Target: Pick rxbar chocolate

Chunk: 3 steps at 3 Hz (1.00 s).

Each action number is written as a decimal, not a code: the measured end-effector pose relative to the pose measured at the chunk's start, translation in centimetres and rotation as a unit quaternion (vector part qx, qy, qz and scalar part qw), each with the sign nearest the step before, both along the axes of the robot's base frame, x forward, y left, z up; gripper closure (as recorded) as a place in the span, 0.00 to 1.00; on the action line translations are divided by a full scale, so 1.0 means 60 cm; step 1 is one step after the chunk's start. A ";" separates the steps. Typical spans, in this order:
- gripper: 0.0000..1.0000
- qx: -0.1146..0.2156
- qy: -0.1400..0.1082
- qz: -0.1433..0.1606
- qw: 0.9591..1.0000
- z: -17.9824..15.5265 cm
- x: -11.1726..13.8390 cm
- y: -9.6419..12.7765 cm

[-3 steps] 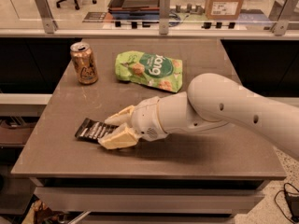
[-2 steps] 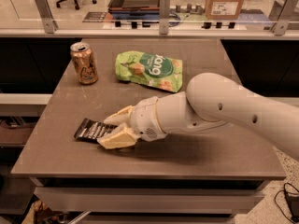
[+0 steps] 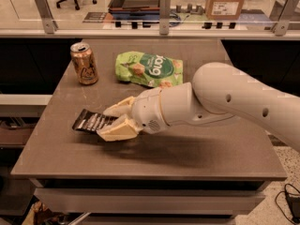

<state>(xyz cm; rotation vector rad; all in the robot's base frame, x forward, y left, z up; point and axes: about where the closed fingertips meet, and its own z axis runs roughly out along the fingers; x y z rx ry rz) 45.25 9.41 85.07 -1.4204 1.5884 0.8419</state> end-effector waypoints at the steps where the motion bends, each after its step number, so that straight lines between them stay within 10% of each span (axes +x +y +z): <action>1: 1.00 0.004 -0.022 -0.002 1.000 0.054 0.007 -0.002; 3: 1.00 0.006 -0.063 0.000 0.998 0.150 0.034 -0.003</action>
Offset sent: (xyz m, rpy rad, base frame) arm 0.0183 -0.0063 0.0893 -0.0054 -0.1052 -0.0248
